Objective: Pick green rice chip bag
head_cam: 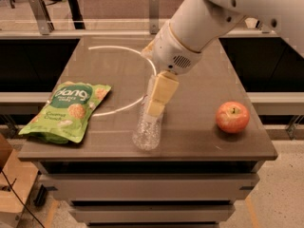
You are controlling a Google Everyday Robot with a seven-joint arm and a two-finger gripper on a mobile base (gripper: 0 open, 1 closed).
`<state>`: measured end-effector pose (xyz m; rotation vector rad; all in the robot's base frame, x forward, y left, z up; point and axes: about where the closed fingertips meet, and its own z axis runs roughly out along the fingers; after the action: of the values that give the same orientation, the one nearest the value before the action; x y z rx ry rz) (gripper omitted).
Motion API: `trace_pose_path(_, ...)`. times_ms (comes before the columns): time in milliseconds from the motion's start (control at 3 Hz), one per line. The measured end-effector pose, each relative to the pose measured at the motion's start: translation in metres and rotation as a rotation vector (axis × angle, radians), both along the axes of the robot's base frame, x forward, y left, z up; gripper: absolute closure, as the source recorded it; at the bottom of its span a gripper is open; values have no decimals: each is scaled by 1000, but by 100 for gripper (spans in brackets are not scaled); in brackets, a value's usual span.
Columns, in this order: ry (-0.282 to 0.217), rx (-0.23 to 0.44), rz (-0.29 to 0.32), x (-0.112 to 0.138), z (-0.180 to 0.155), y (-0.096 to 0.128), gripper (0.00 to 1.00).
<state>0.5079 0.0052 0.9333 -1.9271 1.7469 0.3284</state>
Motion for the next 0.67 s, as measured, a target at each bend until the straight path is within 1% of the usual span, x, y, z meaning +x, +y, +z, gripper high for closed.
trace_pose_path(333,37,56,70,10,-21,58,0)
trace_pose_path(667,55,258,114,26,-50,158,0)
